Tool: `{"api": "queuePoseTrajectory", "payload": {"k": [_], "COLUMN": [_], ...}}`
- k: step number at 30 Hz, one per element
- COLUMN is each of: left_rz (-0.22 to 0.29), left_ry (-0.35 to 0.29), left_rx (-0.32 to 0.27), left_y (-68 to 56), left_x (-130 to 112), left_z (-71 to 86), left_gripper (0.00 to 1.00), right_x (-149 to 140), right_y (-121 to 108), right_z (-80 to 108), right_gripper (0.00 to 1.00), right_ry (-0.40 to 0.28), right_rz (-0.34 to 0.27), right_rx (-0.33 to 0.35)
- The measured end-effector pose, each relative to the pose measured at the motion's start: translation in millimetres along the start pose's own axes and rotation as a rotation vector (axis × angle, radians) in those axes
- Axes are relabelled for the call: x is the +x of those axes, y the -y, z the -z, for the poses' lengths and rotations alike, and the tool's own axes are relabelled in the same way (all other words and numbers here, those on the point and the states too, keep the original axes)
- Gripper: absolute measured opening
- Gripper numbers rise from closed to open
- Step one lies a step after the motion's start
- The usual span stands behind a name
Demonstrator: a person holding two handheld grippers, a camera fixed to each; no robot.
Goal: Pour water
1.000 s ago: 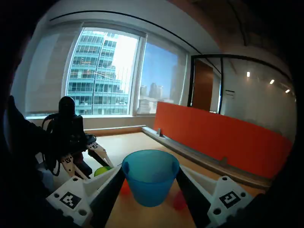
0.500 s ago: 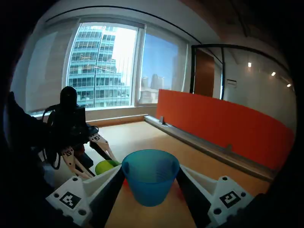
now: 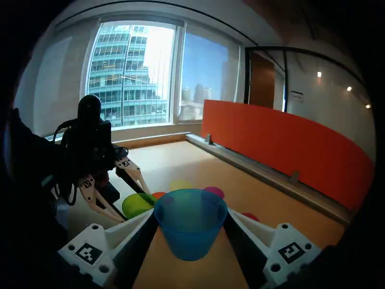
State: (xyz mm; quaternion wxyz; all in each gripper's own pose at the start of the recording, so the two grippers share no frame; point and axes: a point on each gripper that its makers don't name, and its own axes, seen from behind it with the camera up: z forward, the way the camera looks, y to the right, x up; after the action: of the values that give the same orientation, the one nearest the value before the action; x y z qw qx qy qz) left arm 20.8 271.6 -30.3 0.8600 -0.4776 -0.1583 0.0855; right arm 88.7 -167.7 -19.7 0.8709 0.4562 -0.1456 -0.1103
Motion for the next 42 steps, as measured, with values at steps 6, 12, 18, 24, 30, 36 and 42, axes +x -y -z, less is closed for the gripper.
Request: {"api": "queuePoseTrajectory", "payload": {"k": [6, 12, 18, 24, 30, 36, 42], "left_rz": [-0.002, -0.009, -0.01, -0.013, -0.021, -0.019, -0.022], "left_ry": [0.025, 0.053, 0.079, 0.106, 0.125, 0.146, 0.173], "left_rx": [-0.007, -0.011, -0.012, -0.012, -0.018, -0.024, -0.027], "left_y": [-0.5, -0.8, -0.2, 0.8, -1.3, -1.6, -0.2], "left_x": [-7.4, -15.4, -22.2, -30.6, -35.9, -43.2, -51.9], "left_z": [-3.8, -7.7, -10.5, -12.2, -15.1, -18.0, -20.8], "left_gripper": [0.85, 0.85, 0.85, 0.85, 0.85, 0.85, 0.85], "right_x": [-21.6, -44.3, -61.1, -75.9, -92.3, -107.8, -123.1], "right_y": [2.6, 4.7, 6.3, 8.5, 8.5, 10.1, 11.4], "right_z": [-5.7, -11.7, -16.0, -19.5, -21.8, -24.2, -27.1], "right_gripper": [0.91, 0.91, 0.91, 0.92, 0.92, 0.92, 0.92], "right_ry": [0.048, 0.103, 0.143, 0.175, 0.21, 0.24, 0.266], "right_rz": [0.014, 0.035, 0.034, 0.04, 0.04, 0.041, 0.028], "right_rx": [0.019, 0.026, 0.038, 0.045, 0.052, 0.062, 0.07]}}
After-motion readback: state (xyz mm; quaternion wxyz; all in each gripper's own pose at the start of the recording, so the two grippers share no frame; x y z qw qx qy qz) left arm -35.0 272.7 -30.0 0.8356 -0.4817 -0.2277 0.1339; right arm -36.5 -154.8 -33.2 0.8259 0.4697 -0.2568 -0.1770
